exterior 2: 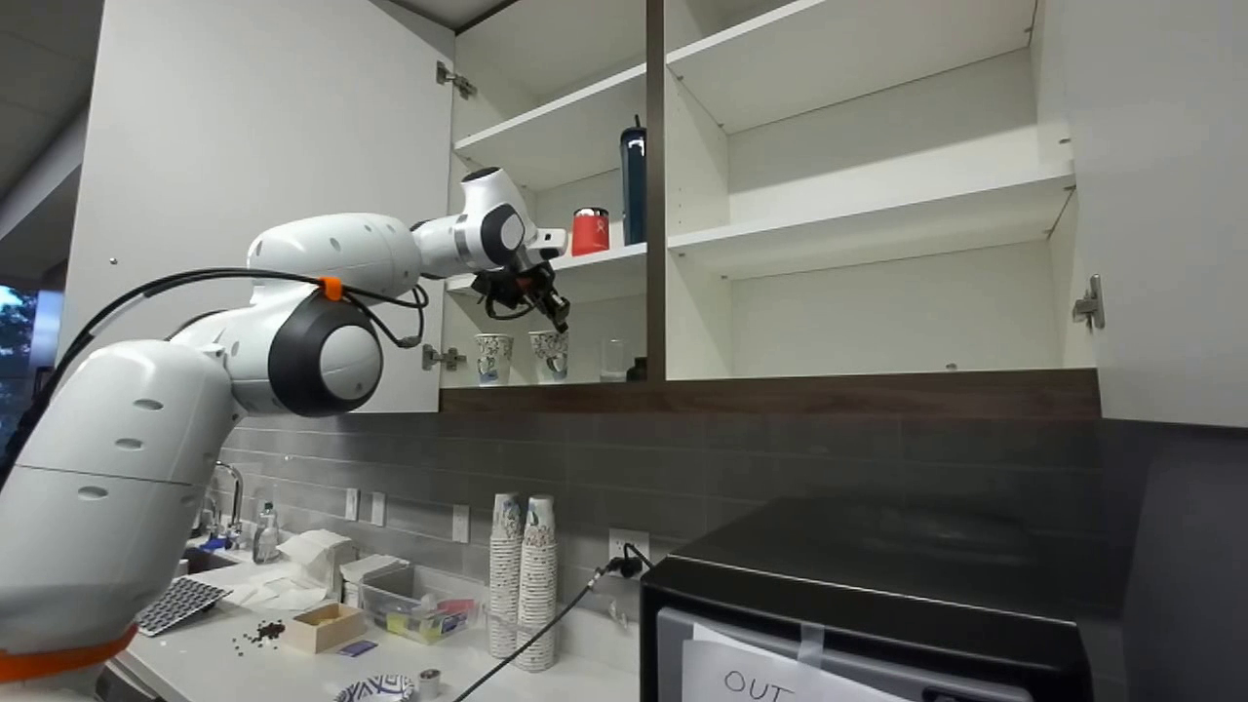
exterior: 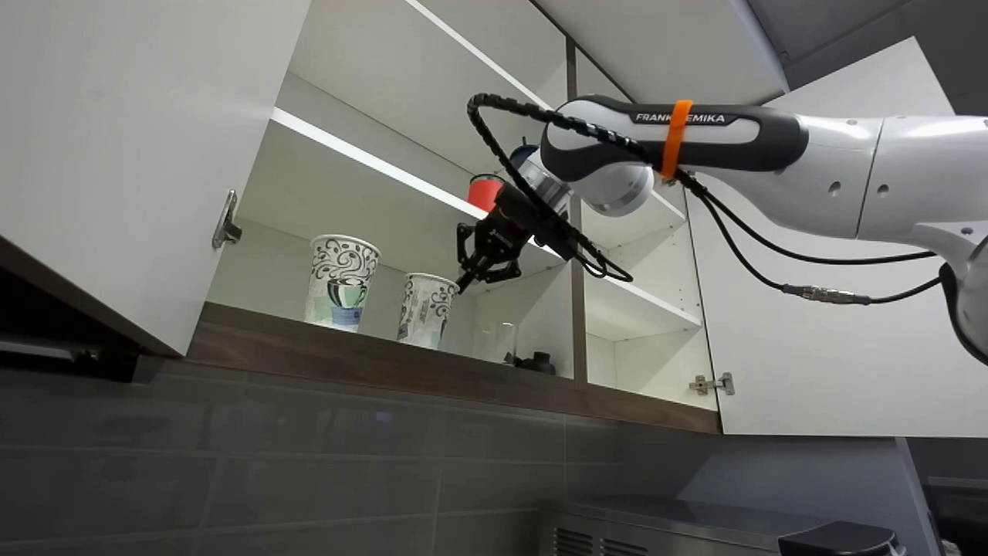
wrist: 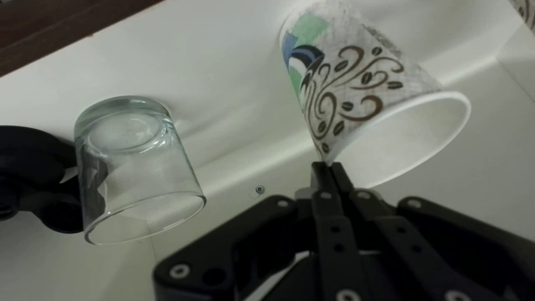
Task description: Take the cup out of the other cup
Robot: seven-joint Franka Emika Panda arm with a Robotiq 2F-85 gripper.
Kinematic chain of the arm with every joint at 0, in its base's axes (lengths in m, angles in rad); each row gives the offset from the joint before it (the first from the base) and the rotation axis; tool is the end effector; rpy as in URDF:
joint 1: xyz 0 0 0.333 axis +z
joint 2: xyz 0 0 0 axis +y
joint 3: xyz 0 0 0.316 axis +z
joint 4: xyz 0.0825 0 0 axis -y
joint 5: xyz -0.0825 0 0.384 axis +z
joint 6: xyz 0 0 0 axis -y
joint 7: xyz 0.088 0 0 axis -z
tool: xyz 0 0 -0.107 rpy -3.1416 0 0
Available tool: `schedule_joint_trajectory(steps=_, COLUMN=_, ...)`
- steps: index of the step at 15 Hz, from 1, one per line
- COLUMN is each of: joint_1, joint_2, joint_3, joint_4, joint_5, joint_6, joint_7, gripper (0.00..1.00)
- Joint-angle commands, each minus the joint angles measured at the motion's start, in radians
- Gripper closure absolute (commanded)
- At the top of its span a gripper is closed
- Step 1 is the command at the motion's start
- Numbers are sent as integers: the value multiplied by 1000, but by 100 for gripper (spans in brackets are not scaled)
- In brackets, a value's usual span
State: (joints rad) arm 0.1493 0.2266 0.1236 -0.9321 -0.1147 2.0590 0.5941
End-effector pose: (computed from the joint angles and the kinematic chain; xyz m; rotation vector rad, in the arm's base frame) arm 0.5912 0.1421 0.8552 -2.5601 0.4302 -1.1949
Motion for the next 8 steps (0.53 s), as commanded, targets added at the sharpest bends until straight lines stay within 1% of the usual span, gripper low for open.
schedule_joint_trajectory(steps=1, joint_1=1, joint_2=-60, joint_3=2, joint_4=-94, joint_5=-10, joint_6=14, joint_7=-17, gripper=99)
schedule_joint_trajectory(steps=2, joint_1=0, joint_2=-66, joint_3=4, joint_4=-102, joint_5=1, joint_6=11, joint_7=-17, gripper=99)
schedule_joint_trajectory(steps=3, joint_1=-2, joint_2=-70, joint_3=5, joint_4=-108, joint_5=5, joint_6=22, joint_7=-11, gripper=72)
schedule_joint_trajectory(steps=4, joint_1=0, joint_2=-77, joint_3=3, joint_4=-118, joint_5=-2, joint_6=34, joint_7=-2, gripper=72)
schedule_joint_trajectory(steps=7, joint_1=-2, joint_2=-94, joint_3=2, joint_4=-141, joint_5=2, joint_6=51, joint_7=6, gripper=51)
schedule_joint_trajectory(steps=8, joint_1=-3, joint_2=-100, joint_3=3, joint_4=-150, joint_5=6, joint_6=61, joint_7=5, gripper=42)
